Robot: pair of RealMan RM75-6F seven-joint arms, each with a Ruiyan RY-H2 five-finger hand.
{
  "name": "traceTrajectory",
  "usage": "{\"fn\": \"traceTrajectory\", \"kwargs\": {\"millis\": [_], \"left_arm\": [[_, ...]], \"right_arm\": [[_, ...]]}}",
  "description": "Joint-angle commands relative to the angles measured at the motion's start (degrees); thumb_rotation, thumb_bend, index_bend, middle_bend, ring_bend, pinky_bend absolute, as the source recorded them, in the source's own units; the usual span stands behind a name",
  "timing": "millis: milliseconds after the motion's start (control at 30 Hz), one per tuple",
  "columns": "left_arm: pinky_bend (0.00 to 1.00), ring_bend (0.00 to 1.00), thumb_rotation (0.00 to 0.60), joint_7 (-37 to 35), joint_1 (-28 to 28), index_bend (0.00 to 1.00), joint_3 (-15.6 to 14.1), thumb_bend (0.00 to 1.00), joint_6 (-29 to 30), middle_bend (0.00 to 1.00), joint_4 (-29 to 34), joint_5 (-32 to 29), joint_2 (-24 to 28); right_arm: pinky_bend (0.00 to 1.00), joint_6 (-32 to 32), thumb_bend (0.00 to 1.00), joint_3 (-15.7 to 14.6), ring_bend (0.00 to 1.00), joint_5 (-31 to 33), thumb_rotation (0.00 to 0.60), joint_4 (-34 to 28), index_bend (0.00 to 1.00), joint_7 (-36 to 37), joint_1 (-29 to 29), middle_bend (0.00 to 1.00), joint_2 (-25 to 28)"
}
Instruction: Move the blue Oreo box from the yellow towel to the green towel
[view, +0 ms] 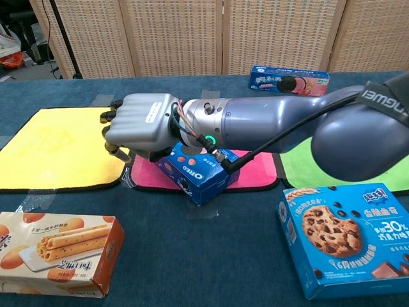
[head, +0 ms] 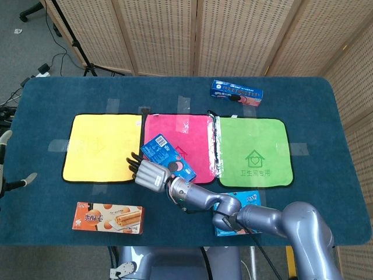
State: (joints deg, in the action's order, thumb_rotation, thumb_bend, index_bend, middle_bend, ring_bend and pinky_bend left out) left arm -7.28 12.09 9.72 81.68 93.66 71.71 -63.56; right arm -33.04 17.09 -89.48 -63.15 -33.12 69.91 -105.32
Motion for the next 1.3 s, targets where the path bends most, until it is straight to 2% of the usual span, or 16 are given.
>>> {"fn": "traceTrajectory", "kwargs": {"millis": [33,367,600,667,967,1133,1300], "left_arm": [[0.0,0.0,0.6,-0.1,0.0,0.0,0.1,0.0,-0.2,0.0,0.0,0.1,0.0],[0.0,0.0,0.6,-1.3,-0.1,0.0,0.3,0.0,-1.2,0.0,-0.5,0.5,0.3],[0.0,0.0,0.6,-1.1,-0.1,0.0,0.2,0.0,-1.7,0.0,-0.1,1.3,0.3],[0.0,0.0,0.6,-0.6,0.0,0.0,-0.1,0.0,-1.8,0.0,0.1,1.9,0.2],[0.0,0.0,0.6,0.4,0.0,0.0,-0.2,0.0,-2.0,0.0,0.5,2.6,-0.1],[0.0,0.0,0.6,1.0,0.1,0.0,-0.4,0.0,-2.0,0.0,0.9,3.2,-0.3],[0.0,0.0,0.6,1.4,0.0,0.0,-0.6,0.0,-1.9,0.0,1.0,3.7,-0.5]], "right_arm": [[0.08,0.9,1.0,0.1,0.04,3.3,0.6,2.9,0.36,-3.7,0.8,0.21,-1.9],[0.08,2.5,1.0,-2.6,0.07,8.2,0.6,3.8,0.39,-12.0,0.1,0.28,0.4],[0.08,1.4,1.0,-5.4,0.08,9.6,0.6,0.6,0.41,-15.8,-1.2,0.29,5.9],[0.08,1.4,1.0,-7.6,0.08,9.3,0.6,0.3,0.42,-17.1,-2.3,0.3,8.8],[0.09,-0.1,1.0,-13.5,0.08,4.9,0.6,-2.2,0.44,-16.1,-4.0,0.32,15.5],[0.09,-1.6,1.0,-16.0,0.09,2.3,0.6,-0.4,0.45,-13.5,-4.9,0.33,16.9],[0.09,-2.2,1.0,-17.1,0.09,2.0,0.6,3.0,0.46,-13.1,-6.0,0.33,17.6]]}}
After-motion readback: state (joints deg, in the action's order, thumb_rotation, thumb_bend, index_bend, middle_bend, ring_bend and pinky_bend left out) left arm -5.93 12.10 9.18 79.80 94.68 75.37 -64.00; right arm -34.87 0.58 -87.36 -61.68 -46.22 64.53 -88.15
